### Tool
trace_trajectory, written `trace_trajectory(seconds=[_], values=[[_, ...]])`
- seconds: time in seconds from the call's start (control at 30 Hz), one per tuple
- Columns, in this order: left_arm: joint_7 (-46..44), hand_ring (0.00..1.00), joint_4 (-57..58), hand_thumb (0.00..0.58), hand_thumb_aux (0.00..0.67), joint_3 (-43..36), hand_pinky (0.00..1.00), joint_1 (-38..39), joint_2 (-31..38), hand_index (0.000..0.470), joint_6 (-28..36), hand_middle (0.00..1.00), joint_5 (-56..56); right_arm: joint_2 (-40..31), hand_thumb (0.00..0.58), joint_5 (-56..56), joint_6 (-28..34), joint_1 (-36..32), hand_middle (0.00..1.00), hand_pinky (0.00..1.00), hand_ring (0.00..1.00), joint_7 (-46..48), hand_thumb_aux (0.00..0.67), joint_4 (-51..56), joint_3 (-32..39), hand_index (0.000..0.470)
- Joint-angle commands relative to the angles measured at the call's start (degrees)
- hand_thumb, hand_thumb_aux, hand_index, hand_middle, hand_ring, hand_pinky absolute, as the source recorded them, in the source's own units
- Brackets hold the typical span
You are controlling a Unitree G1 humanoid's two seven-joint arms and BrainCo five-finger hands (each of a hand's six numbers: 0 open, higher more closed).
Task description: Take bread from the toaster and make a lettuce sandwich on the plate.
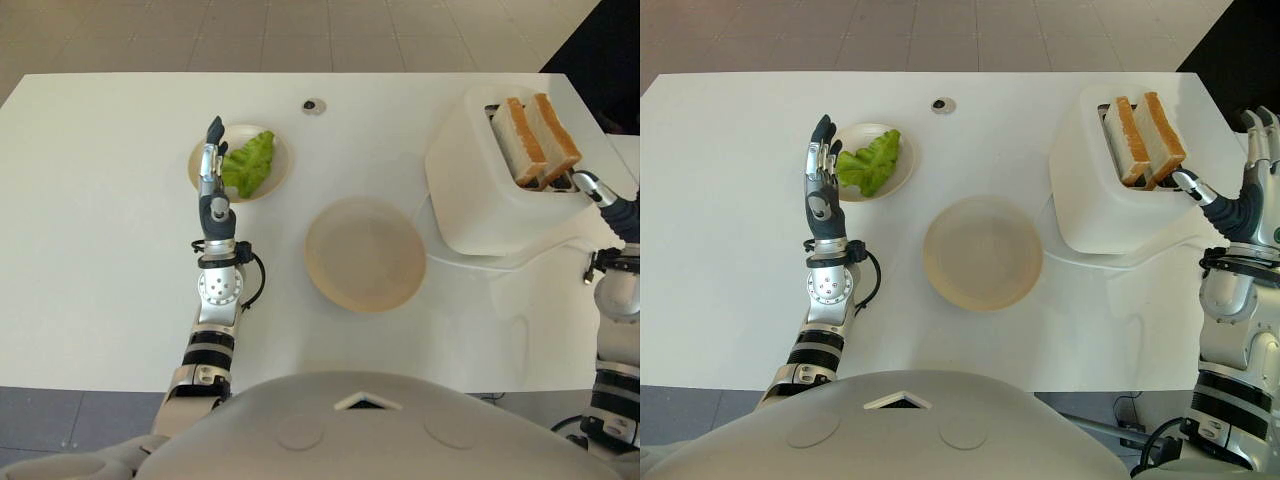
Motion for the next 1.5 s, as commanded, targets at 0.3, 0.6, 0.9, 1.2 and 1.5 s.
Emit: trace_trajectory(seconds=[0.3, 0.6, 0.9, 1.2, 1.5], values=[[0.8, 0.0, 0.2, 0.0, 0.0, 0.3, 0.0, 0.6, -0.4, 0.0, 0.2, 0.0, 0.7, -6.9, 0.52, 0.7, 4.9, -1.6, 0.12, 0.12, 0.12, 4.5, 0.455, 5.0, 6.5, 0.319], [1.0, 0.0, -0.3, 0.0, 0.0, 0.2, 0.0, 1.1, -0.9, 0.0, 0.5, 0.0, 1.3, -8.4, 0.58, 6.2, 1.0, -2.4, 1.0, 1.0, 1.0, 5.4, 0.67, 2.6, 9.8, 0.47], [1.7, 0.0, -1.0, 0.0, 0.0, 0.8, 0.0, 1.3, -1.1, 0.0, 0.7, 0.0, 1.8, 0.8, 0.58, 21.5, -10.2, -9.4, 1.0, 1.0, 1.0, -10.2, 0.67, -13.4, -1.9, 0.47], [4.3, 0.0, -1.6, 0.0, 0.0, 1.8, 0.0, 1.7, -0.6, 0.0, 0.0, 0.0, 5.2, 5.8, 0.58, 45.8, -15.6, 4.2, 1.0, 1.0, 1.0, 22.4, 0.67, -13.0, 37.2, 0.47], [8.0, 0.0, -6.7, 0.0, 0.0, 5.8, 0.0, -1.2, 6.2, 0.0, 3.8, 0.0, 14.5, 8.7, 0.58, 27.2, -10.1, 5.3, 1.0, 1.0, 1.0, 18.7, 0.67, 0.3, 37.3, 0.47]])
